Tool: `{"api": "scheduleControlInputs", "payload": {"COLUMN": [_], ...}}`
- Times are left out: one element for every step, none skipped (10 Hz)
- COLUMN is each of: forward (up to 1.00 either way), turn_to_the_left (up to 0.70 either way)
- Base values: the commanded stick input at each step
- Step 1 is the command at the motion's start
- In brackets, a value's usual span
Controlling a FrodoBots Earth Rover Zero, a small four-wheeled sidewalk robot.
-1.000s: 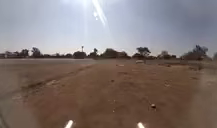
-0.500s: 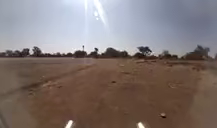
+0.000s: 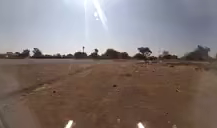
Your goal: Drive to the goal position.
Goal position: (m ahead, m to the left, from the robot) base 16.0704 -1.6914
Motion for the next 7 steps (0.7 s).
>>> {"api": "scheduleControlInputs", "payload": {"forward": [0.5, 0.5, 0.5, 0.5, 0.5, 0.5, 0.5], "turn_to_the_left": [0.0, 0.0, 0.0, 0.0, 0.0, 0.0, 0.0]}}
